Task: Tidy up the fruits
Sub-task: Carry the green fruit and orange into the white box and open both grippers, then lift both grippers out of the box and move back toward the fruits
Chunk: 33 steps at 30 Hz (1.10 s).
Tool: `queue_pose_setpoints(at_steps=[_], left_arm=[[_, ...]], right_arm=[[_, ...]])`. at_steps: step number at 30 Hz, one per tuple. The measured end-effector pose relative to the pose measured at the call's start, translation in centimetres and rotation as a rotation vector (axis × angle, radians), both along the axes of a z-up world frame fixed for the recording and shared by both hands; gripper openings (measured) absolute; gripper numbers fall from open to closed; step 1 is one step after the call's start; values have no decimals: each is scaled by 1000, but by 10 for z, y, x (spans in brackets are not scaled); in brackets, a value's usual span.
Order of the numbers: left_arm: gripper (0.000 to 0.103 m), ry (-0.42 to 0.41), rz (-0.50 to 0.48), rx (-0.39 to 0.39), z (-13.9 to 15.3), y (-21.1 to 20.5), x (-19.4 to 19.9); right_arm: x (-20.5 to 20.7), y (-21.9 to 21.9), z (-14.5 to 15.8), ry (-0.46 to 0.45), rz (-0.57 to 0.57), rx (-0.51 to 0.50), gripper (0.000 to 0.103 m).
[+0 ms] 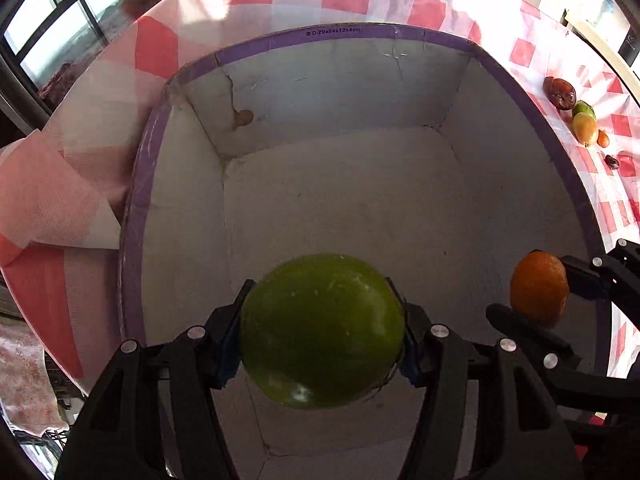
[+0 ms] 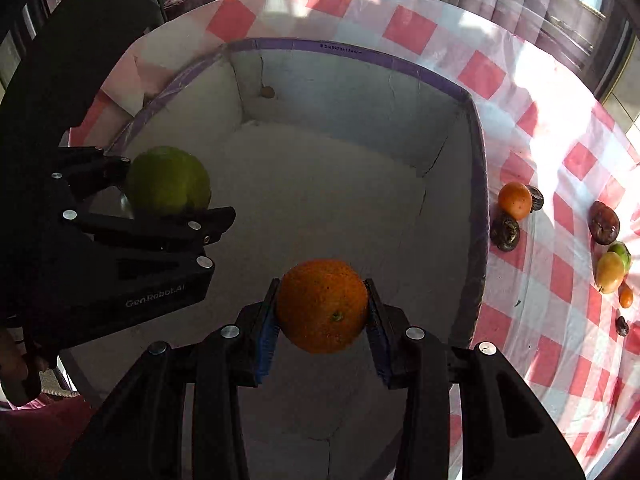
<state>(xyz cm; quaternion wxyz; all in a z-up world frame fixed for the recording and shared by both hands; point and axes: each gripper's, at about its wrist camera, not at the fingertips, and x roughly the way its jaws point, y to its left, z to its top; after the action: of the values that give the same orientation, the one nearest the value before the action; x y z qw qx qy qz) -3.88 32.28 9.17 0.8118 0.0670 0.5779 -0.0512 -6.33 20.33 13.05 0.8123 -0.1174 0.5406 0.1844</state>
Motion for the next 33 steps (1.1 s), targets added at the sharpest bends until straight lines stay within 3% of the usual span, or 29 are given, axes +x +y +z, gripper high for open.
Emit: queue_pose_setpoints(at_steps=[10,18,25,29,33], left_arm=[[61,136,-36,-37,-28,5,21],[61,297,-43,-16,-62,10,33],[61,279,-28,-9,-49,9,37],[64,258,-5,-11,-44,10,40],[70,235,4,-28,-39,10,41]], right_arm=[[-3,20,-19,72,17,-99,40],[6,30,-54,294,12,-186,40],[7,28,-55,333,-6,-129,41],[6,22,-51,326,-31,-103,56],[2,15,-45,308,-42,-67,60]])
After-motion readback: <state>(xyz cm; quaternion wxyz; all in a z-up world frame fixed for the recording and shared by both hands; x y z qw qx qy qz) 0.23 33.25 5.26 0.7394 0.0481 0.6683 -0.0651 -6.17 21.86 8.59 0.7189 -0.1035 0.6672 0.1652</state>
